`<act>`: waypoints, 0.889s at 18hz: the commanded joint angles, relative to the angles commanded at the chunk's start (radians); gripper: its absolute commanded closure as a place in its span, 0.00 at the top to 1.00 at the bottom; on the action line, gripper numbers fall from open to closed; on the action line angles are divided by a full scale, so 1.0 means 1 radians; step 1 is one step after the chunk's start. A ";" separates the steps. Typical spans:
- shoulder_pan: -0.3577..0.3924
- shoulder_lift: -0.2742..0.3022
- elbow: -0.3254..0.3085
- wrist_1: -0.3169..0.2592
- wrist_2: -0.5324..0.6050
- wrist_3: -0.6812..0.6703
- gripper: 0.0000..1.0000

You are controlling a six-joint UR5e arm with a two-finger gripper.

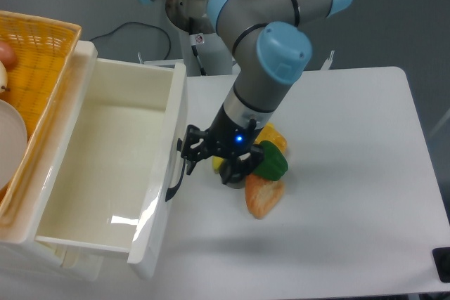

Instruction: Slide the top white drawer open

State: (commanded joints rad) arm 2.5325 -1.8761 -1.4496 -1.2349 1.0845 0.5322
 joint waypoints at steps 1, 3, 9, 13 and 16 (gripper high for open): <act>0.009 0.000 0.000 0.008 0.003 0.009 1.00; 0.020 -0.002 -0.005 0.040 0.024 0.028 1.00; 0.054 -0.009 -0.012 0.094 0.179 0.182 1.00; 0.066 -0.011 -0.014 0.091 0.342 0.343 1.00; 0.071 -0.028 -0.015 0.081 0.435 0.475 1.00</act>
State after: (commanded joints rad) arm 2.6032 -1.9036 -1.4649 -1.1535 1.5198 1.0072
